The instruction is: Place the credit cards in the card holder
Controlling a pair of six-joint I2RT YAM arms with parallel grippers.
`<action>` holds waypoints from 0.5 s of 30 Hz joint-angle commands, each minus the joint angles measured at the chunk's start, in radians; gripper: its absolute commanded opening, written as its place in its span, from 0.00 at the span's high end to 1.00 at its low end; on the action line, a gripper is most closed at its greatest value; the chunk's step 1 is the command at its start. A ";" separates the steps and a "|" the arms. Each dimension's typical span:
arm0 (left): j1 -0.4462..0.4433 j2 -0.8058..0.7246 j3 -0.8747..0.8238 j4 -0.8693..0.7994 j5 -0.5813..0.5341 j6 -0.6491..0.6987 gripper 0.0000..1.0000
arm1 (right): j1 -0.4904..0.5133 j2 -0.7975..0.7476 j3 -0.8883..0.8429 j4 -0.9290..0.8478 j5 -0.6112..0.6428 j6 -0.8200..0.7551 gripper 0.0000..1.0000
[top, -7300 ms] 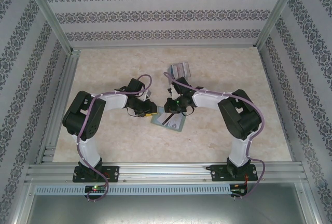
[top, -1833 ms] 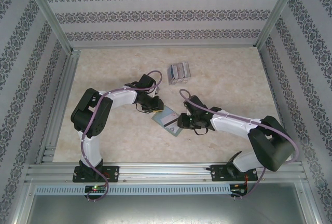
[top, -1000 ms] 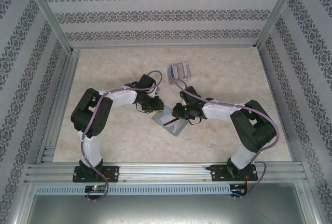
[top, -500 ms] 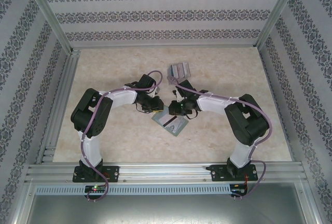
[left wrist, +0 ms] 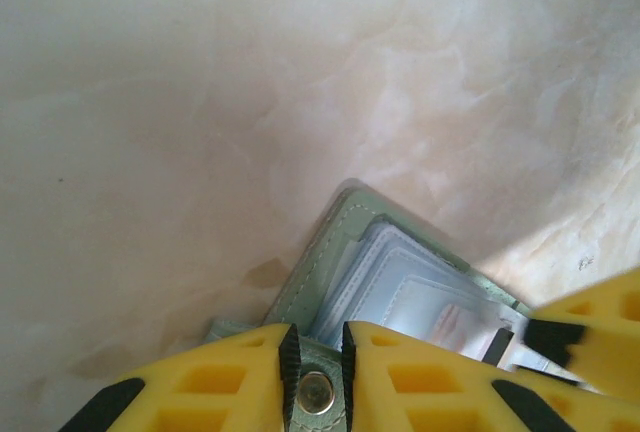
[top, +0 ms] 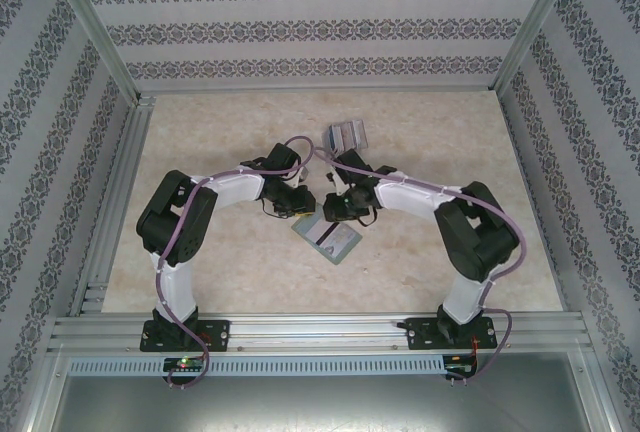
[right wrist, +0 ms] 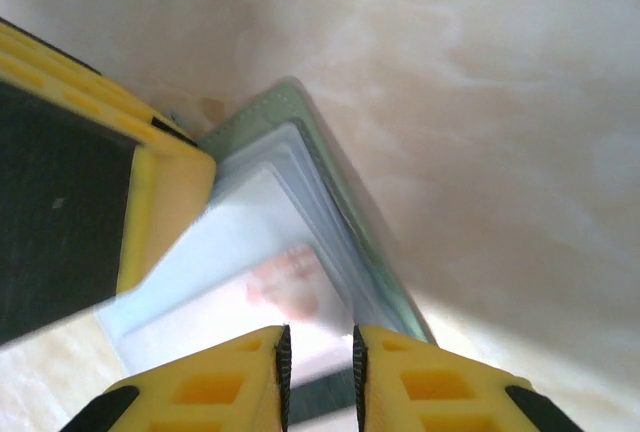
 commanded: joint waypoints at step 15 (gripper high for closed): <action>0.027 0.058 -0.005 -0.026 -0.095 0.037 0.77 | 0.150 -0.078 -0.175 0.109 -0.053 0.161 0.75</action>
